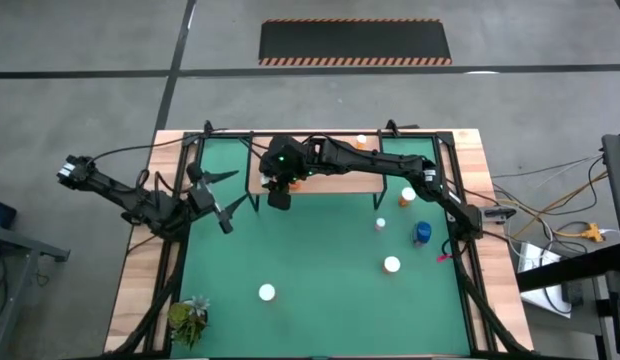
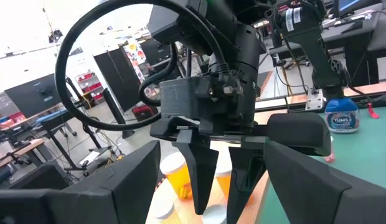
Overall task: Pick and place medicine bottles onto shelf by color
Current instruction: Put the small green pill bottle on the shelf, then put the small pink pill bottle on the shelf
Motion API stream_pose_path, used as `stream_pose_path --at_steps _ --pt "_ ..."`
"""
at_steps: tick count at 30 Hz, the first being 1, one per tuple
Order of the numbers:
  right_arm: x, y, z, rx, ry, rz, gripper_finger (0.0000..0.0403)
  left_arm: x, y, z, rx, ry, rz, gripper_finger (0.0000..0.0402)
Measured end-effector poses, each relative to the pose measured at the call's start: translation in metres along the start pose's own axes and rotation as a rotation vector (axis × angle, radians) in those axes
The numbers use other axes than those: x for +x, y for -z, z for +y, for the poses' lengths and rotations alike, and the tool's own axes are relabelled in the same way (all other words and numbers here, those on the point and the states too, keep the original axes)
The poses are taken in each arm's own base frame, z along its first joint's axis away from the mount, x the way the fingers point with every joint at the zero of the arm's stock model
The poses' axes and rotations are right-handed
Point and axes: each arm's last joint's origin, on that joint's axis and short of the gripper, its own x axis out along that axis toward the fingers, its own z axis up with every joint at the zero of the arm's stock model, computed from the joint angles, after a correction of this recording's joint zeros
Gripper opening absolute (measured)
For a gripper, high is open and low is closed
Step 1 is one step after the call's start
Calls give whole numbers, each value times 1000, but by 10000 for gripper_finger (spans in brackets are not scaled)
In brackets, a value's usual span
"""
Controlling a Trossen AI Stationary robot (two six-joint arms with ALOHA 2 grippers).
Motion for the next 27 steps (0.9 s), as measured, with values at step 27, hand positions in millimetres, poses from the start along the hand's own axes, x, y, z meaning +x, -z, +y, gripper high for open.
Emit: stream_pose_path --at_steps 27 --pt "-51 -10 12 -48 31 22 175 1 -1 -3 -7 31 -15 270"
